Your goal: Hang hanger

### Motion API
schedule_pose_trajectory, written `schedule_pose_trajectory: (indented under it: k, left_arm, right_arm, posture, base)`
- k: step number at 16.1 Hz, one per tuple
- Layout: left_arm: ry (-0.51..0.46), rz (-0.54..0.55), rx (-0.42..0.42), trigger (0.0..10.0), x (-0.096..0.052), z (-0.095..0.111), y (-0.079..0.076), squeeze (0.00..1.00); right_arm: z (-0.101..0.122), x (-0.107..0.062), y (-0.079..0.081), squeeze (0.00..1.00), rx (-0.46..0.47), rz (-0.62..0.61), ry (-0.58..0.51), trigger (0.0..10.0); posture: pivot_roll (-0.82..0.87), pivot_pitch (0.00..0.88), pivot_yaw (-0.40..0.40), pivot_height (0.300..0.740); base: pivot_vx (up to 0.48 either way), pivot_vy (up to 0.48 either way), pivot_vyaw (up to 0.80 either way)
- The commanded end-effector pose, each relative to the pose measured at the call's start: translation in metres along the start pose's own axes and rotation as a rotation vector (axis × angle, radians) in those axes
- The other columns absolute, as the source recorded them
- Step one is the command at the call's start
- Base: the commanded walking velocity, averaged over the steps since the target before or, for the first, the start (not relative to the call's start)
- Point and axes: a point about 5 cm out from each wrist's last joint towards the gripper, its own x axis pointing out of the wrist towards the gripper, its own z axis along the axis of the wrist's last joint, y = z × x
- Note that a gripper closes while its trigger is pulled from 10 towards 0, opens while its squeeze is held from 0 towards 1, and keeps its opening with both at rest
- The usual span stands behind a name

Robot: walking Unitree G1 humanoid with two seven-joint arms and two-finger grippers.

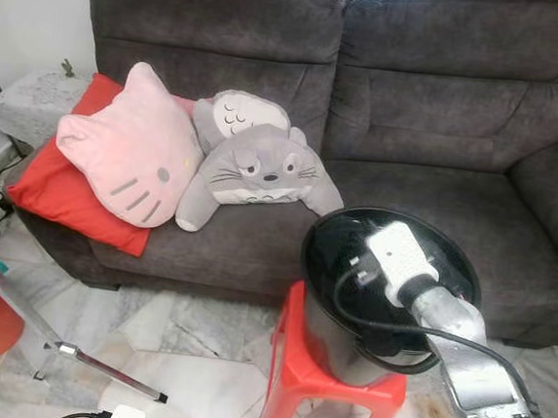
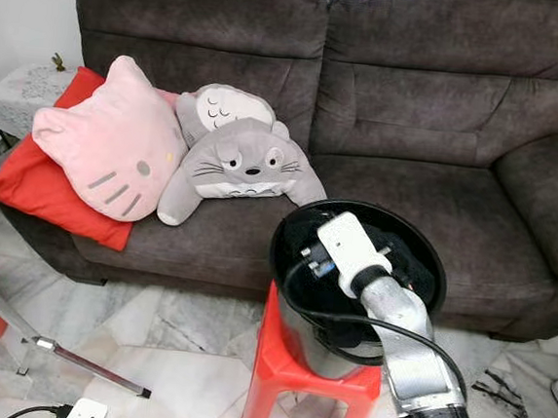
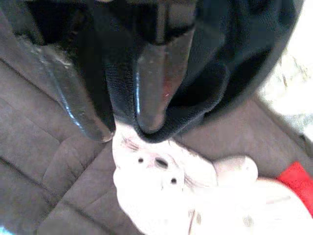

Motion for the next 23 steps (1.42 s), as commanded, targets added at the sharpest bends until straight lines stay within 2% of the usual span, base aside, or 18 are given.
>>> schedule_pose_trajectory:
  k: [1,7,9,11,12,13,14,16,19,23]
  left_arm:
    - [0.013,0.006,0.002,10.0,0.0,-0.004,0.001,0.0]
    - [0.014,0.002,0.004,10.0,0.0,-0.004,0.0,0.0]
    - [0.014,0.002,0.004,10.0,0.0,-0.004,0.0,0.0]
    - [0.014,0.002,0.006,10.0,0.0,-0.004,0.0,0.0]
    - [0.013,0.002,0.007,10.0,0.0,-0.003,0.0,0.0]
    - [0.013,0.001,0.009,10.0,0.0,-0.003,0.0,0.0]
    - [0.012,0.0,0.012,10.0,0.0,-0.003,0.0,0.0]
    - [0.011,-0.001,0.017,10.0,0.0,-0.002,0.0,0.0]
    - [0.009,-0.004,0.02,10.0,0.0,-0.001,-0.001,0.0]
    - [0.008,-0.004,0.02,10.0,0.0,-0.001,-0.001,0.0]
  right_arm:
    - [0.008,-0.002,0.003,1.0,0.021,0.003,-0.028,10.0]
    - [0.013,-0.021,0.023,1.0,0.037,0.038,-0.018,10.0]
    - [0.018,-0.037,0.023,1.0,0.024,-0.098,0.012,10.0]
    - [0.022,-0.051,0.033,1.0,0.025,-0.15,0.028,10.0]
    - [0.018,-0.062,0.044,0.64,0.023,-0.171,0.075,10.0]
    - [0.014,-0.068,0.049,0.0,0.049,-0.189,0.118,10.0]
    - [0.004,-0.075,0.053,0.0,0.074,-0.221,0.2,10.0]
    - [-0.01,-0.082,0.055,0.0,0.057,-0.234,0.29,10.0]
    - [-0.029,-0.086,0.04,0.0,0.043,-0.32,0.41,10.0]
    - [-0.033,-0.083,0.034,0.0,0.033,-0.343,0.435,10.0]
  posture:
    - [-0.17,0.0,0.035,0.74]
    - [-0.18,0.0,0.032,0.74]
    - [-0.19,0.0,0.029,0.74]
    - [-0.2,0.0,0.031,0.74]
    - [-0.21,0.0,0.034,0.74]
    - [-0.21,0.0,0.034,0.74]
    - [-0.22,0.0,0.039,0.74]
    - [-0.23,0.0,0.044,0.74]
    - [-0.23,0.0,0.046,0.74]
    - [-0.22,0.0,0.042,0.74]
  base:
    - [0.0,0.0,0.0]
    - [0.0,0.0,0.0]
    - [0.0,0.0,0.0]
    - [0.0,0.0,0.0]
    - [0.0,0.0,0.0]
    - [0.0,0.0,0.0]
    - [0.0,0.0,0.0]
    - [0.0,0.0,0.0]
    - [0.0,0.0,0.0]
    - [0.0,0.0,0.0]
